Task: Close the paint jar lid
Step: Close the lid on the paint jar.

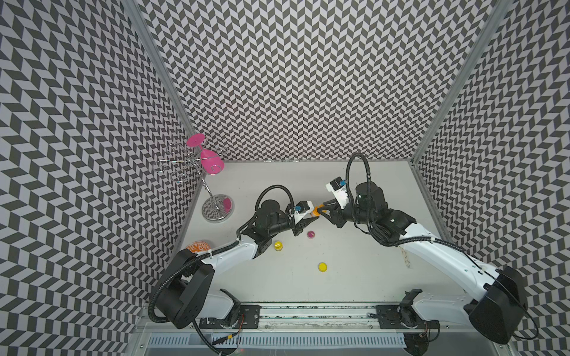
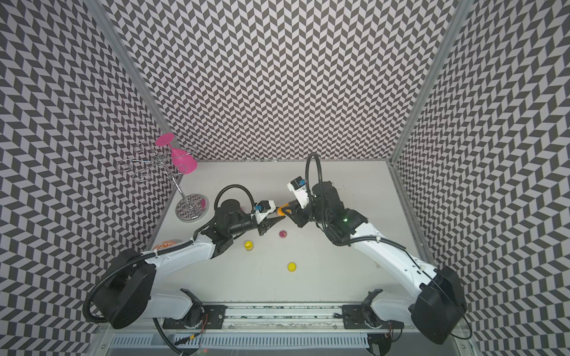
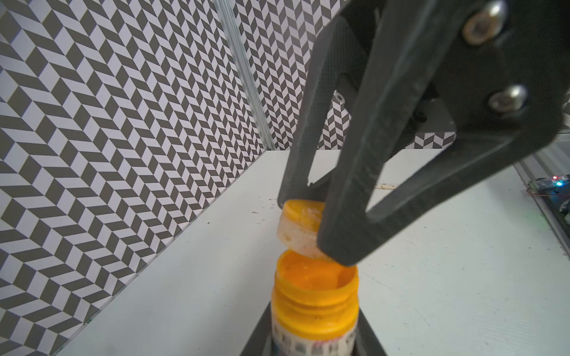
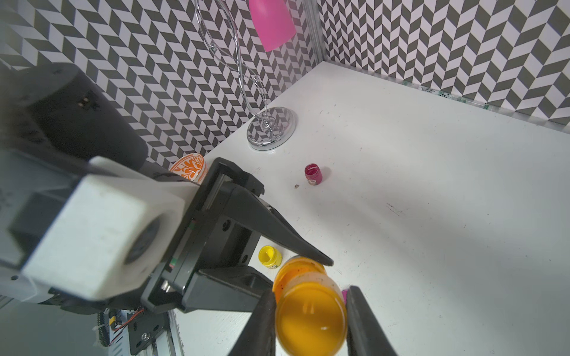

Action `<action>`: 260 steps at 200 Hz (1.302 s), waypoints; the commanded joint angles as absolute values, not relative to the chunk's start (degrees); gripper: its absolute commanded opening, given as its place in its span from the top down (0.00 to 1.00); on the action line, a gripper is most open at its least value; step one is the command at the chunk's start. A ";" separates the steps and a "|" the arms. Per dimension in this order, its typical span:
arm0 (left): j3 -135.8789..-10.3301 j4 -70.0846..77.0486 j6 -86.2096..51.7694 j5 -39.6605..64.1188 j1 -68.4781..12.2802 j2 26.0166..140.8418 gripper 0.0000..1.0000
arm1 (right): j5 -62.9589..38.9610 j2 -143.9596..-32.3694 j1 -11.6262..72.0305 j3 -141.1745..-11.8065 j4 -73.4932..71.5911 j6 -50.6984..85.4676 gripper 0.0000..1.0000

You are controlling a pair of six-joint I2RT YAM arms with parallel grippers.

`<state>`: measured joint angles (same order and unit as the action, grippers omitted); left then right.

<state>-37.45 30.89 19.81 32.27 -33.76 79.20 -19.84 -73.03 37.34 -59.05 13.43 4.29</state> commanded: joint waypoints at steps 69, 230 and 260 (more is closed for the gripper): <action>-39.49 32.52 20.13 32.96 -33.93 78.58 0.71 | -18.68 -74.27 38.23 -60.10 10.02 4.31 0.72; -39.83 32.65 19.05 31.90 -32.52 78.67 0.71 | -19.51 -74.85 38.85 -59.28 9.84 4.66 0.72; -39.90 32.63 18.75 31.79 -32.17 78.89 0.71 | -19.07 -74.48 38.94 -58.85 9.51 4.70 0.72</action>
<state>-37.65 30.87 19.40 31.77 -32.69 79.20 -19.11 -74.28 38.50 -59.09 11.92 4.51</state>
